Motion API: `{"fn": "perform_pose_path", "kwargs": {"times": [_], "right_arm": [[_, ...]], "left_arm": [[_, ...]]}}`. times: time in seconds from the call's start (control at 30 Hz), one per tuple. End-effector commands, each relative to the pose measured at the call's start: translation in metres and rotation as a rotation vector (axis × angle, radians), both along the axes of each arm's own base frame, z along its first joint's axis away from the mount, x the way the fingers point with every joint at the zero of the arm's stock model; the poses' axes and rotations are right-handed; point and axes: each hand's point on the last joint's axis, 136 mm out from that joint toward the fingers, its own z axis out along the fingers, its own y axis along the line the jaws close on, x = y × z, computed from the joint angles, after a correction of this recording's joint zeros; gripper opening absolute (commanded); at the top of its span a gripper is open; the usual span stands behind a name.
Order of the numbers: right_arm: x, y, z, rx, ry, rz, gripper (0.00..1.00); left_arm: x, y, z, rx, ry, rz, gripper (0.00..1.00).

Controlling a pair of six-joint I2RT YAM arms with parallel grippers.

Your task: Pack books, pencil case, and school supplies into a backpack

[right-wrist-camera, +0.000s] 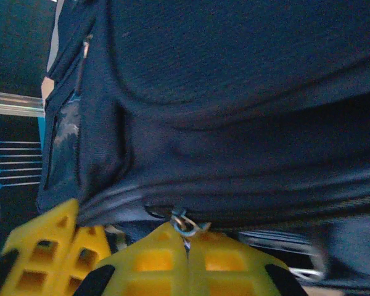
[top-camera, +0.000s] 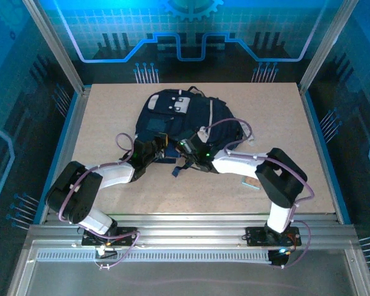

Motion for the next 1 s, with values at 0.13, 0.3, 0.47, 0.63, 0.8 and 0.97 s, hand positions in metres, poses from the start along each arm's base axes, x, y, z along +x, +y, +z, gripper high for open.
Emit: {"fn": "perform_pose_path", "kwargs": {"times": [0.13,0.3,0.47,0.63,0.8,0.97], "right_arm": [[-0.009,-0.070,-0.004,-0.067,0.025,-0.027,0.00],[-0.007,-0.087,0.008,-0.120,0.021,0.012,0.23],[0.000,-0.068,0.027,-0.239,-0.028,0.160,0.33],[0.003,-0.042,0.020,-0.349,-0.026,0.323,0.32],[-0.001,-0.030,0.007,-0.478,-0.012,0.403,0.33],[-0.006,-0.039,-0.004,-0.612,0.021,0.441,0.37]], "left_arm": [[0.030,0.018,0.023,-0.026,-0.120,0.056,0.00],[0.032,0.009,0.028,-0.034,-0.131,0.022,0.00],[0.030,0.005,0.032,-0.034,-0.137,0.007,0.00],[0.028,0.003,0.035,-0.035,-0.141,0.001,0.00],[0.026,0.003,0.037,-0.037,-0.141,0.001,0.00],[0.025,0.002,0.043,-0.033,-0.148,-0.004,0.00]]}}
